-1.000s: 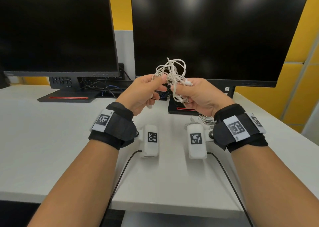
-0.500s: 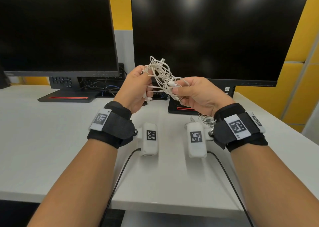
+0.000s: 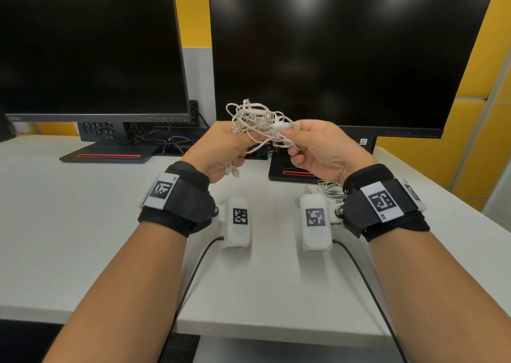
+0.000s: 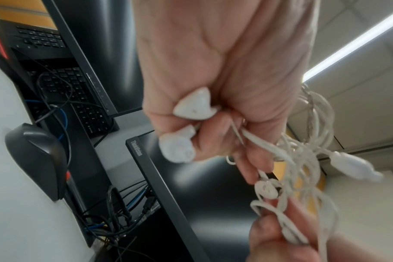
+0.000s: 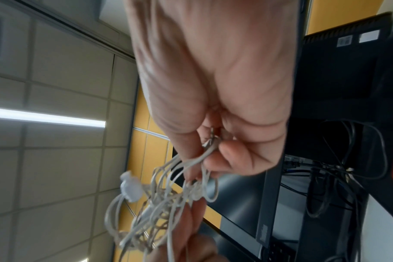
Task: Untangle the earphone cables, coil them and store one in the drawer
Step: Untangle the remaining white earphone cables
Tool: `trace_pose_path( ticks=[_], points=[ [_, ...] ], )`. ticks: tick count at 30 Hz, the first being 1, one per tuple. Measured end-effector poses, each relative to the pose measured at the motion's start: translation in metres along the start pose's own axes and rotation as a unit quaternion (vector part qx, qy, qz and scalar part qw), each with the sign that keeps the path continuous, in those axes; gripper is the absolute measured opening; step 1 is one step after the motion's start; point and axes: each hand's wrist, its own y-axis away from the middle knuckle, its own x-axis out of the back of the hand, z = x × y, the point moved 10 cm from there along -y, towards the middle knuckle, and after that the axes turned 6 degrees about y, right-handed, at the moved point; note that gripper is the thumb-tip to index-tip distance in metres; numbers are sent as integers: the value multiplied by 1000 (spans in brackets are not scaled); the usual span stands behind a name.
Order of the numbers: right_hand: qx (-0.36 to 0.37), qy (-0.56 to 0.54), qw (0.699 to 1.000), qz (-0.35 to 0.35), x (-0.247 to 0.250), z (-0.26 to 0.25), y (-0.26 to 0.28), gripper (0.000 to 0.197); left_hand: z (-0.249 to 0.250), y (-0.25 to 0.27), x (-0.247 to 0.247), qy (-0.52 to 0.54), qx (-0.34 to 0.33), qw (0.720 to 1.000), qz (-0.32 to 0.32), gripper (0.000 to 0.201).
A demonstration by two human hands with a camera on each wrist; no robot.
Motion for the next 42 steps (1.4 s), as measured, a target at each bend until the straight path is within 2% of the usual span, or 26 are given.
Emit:
trace_pose_path(
  ticks=[3, 6, 11, 14, 17, 20, 23, 26, 28, 32, 34, 36, 39, 42],
  points=[
    [-4, 27, 999, 17, 3, 2, 0, 11, 5, -1, 8, 7, -16, 999, 36, 5],
    [-7, 37, 999, 37, 6, 3, -1, 10, 5, 0, 11, 12, -13, 999, 40, 6],
    [-33, 16, 998, 53, 11, 2, 3, 11, -6, 2, 7, -37, 49, 997, 38, 13],
    [-35, 28, 997, 57, 11, 1, 4, 17, -3, 0, 16, -28, 24, 996, 77, 12],
    [-28, 16, 997, 76, 13, 1, 3, 10, 6, -1, 23, -8, -24, 995, 94, 24],
    [-27, -16, 994, 105, 20, 1, 2, 4, 16, 2, 25, 50, -66, 992, 95, 29],
    [-15, -69, 990, 122, 24, 1, 1, 10, 15, 1, 33, 123, -71, 983, 119, 36],
    [3, -111, 983, 148, 30, -1, 1, 19, 12, 2, 42, 134, -56, 977, 154, 31],
    [13, -103, 982, 160, 33, -3, 2, 23, 9, 3, 47, 121, -39, 976, 178, 30],
    [-23, 33, 988, 150, 29, -1, 3, 22, 3, 0, 45, 119, 27, 972, 200, 27],
    [-49, 117, 985, 116, 21, 1, 4, 22, 4, 0, 42, 118, 18, 974, 191, 23],
    [-63, 154, 982, 94, 16, 2, 6, 23, 11, 0, 35, 106, -34, 981, 156, 18],
    [-42, 142, 984, 94, 15, -2, 4, 22, 15, 0, 24, 48, -74, 990, 109, 12],
    [-2, 146, 988, 52, 6, -4, 1, 31, 11, -2, 10, 19, -56, 997, 57, 10]
  ],
)
